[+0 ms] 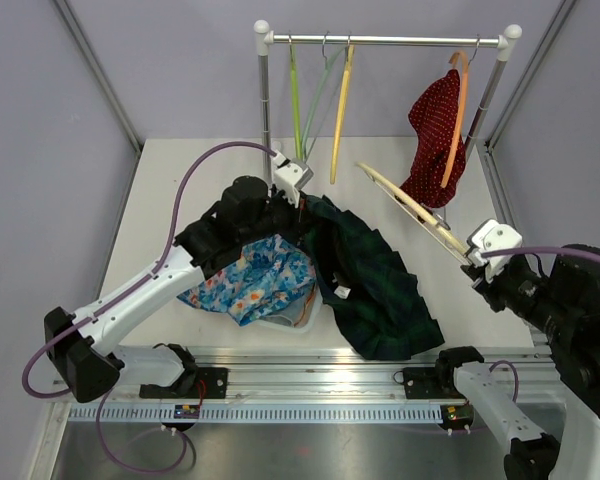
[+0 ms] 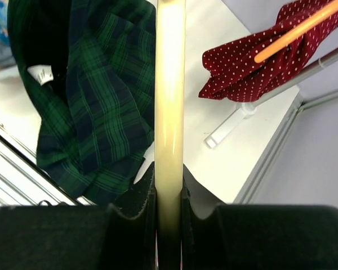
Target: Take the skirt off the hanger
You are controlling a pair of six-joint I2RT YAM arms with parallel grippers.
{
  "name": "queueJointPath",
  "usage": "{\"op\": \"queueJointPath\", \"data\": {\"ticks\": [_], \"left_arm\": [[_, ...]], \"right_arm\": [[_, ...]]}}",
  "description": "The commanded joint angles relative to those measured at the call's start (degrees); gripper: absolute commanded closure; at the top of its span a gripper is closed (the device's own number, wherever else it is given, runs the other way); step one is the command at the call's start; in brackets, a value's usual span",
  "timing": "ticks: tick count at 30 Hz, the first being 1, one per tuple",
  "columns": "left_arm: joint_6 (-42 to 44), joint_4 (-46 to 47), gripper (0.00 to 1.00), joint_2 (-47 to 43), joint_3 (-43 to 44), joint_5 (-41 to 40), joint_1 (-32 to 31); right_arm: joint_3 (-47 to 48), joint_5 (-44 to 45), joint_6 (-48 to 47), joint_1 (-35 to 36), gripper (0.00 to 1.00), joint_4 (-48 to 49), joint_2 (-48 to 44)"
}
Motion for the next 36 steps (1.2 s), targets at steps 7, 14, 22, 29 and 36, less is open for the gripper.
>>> {"op": "queueJointPath", "data": {"ticks": [7, 14, 22, 29, 36], "left_arm": [[1.58, 13.71, 0.72, -0.6, -1.88, 7.53, -0.82], [2.1, 15.83, 0.27, -1.38, -0.83, 11.57, -1.08], [8.86, 9.25, 0.14, -11.83, -3.28, 7.36, -1.26], [9.67, 4.67, 0.07, -26.51, -10.84, 0.24, -1.26], [6.68, 1.77, 0.02, -36.18, -18.23, -3.89, -1.26]], "right_arm": [[3.71, 5.44, 21.23, -0.58, 1.0, 16.7, 14.05], [15.46, 11.86, 28.27, -0.49, 1.0, 24.43, 30.48], [31.65, 10.64, 38.38, -0.23, 1.0, 24.0, 45.0], [40.97, 14.07, 44.1, 0.91, 1.0, 23.31, 55.72], [44.14, 18.8, 45.07, 2.23, 1.0, 26.11, 60.56]]}}
